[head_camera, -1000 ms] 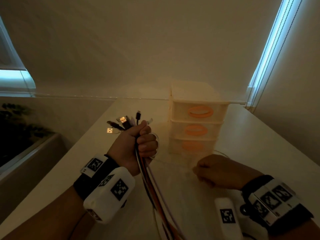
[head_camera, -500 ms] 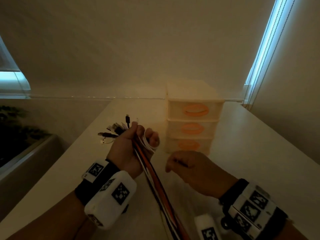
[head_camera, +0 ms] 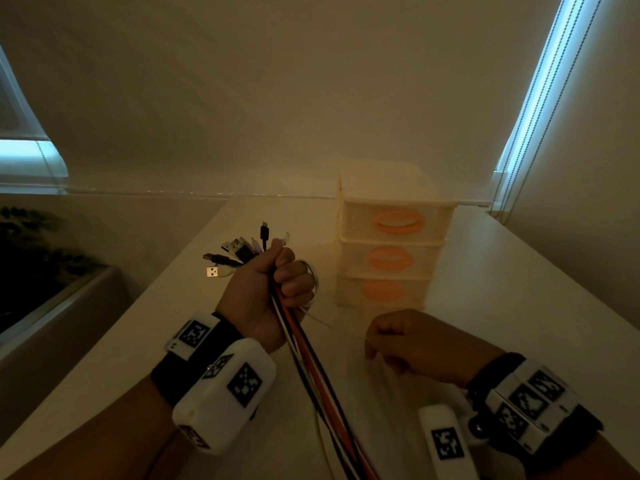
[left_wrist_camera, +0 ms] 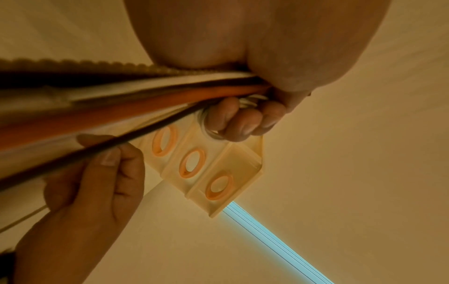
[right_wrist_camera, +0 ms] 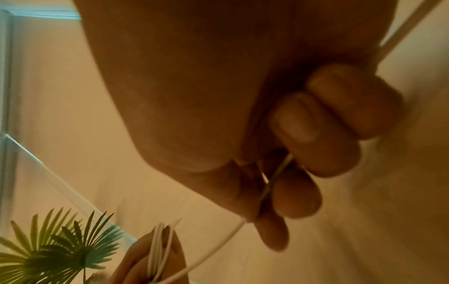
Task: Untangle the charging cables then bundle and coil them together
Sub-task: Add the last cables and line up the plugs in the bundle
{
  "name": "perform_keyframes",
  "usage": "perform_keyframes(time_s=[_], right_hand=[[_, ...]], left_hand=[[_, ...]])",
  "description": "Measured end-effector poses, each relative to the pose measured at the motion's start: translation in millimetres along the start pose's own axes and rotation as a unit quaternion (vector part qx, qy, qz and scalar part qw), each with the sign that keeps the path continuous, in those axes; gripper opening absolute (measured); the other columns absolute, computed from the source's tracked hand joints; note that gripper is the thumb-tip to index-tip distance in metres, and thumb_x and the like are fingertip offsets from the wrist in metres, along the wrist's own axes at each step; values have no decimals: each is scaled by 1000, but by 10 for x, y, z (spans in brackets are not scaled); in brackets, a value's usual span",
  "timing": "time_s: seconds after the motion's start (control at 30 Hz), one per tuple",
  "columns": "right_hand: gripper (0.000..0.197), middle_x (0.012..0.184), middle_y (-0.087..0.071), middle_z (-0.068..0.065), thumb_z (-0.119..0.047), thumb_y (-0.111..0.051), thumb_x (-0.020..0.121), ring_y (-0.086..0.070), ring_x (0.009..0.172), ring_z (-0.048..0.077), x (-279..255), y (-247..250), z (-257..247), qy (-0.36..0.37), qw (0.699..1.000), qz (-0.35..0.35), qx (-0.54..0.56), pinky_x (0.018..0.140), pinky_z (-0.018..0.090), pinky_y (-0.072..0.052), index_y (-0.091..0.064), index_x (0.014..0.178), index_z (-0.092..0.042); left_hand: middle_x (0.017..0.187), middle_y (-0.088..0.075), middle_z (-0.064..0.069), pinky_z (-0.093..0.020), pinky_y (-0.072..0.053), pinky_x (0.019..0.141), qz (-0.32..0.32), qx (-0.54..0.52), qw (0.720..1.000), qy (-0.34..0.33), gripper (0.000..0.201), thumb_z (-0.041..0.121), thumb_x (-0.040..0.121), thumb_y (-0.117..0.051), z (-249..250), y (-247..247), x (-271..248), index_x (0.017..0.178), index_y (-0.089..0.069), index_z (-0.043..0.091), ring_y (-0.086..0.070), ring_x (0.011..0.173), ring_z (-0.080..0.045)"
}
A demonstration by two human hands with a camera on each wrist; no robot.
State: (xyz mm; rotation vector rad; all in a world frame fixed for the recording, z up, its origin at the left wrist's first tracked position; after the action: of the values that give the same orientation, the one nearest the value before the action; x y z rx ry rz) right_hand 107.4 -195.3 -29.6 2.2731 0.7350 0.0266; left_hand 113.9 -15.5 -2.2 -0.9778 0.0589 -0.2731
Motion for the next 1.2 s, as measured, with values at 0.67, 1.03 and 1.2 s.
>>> perform_keyframes(time_s=[0.67, 1.03, 1.2], right_hand=[[23, 80, -71, -7, -10, -58, 97, -64, 77, -2, -151, 56, -559, 240, 955, 149, 92, 69, 11, -46, -75, 89, -24], [19, 70, -63, -11, -30, -57, 98, -57, 63, -3, -15, 0, -248, 117, 991, 68, -15, 64, 14, -45, -74, 89, -29], [25, 74, -64, 3, -38, -54, 99, -58, 65, 11, 9, 91, -36, 43, 997, 43, -41, 74, 38, -56, -73, 84, -31]], left_hand=[[105, -62, -30, -43, -54, 87, -18, 136, 989, 60, 42, 37, 101, -43, -353, -203, -100, 70, -44, 8, -65, 90, -35], [57, -35, 1, -22, -30, 46, 65, 51, 996, 15, 44, 37, 100, -41, -235, -34, -37, 62, -42, 16, -38, 49, -13], [56, -33, 3, -22, -28, 46, 69, 41, 997, 7, 45, 37, 102, -39, -165, -4, -29, 62, -41, 16, -36, 49, -12]])
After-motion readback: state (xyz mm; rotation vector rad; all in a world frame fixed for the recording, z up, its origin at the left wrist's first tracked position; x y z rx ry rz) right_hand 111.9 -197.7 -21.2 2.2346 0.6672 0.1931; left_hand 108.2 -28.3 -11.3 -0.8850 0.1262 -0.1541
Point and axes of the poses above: each hand's wrist, its own x-axis towards the middle knuckle, its own y-axis out of the back of the hand, z = x × y, the point moved 7 cm from there along x, towards the middle knuckle
